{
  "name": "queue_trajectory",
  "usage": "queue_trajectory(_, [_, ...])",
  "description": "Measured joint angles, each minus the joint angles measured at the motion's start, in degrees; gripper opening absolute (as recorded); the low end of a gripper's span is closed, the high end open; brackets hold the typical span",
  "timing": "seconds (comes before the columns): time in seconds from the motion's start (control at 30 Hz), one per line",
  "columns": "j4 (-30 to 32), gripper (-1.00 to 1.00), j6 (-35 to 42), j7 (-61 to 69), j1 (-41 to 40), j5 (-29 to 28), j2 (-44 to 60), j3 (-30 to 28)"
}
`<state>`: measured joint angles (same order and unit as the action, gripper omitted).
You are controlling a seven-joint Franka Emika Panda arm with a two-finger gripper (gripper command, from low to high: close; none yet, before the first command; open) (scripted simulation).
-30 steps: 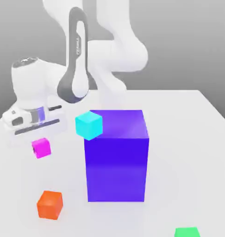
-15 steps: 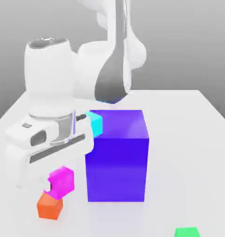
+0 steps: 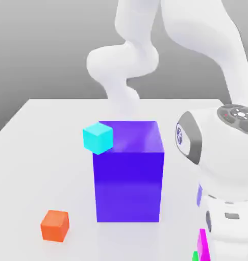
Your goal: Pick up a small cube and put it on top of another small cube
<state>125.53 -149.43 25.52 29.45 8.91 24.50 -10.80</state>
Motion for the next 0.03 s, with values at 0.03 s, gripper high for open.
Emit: queue_trajectory(0.03, [0.00, 1.00, 0.00, 0.00, 0.00, 0.00, 0.00, 0.00])
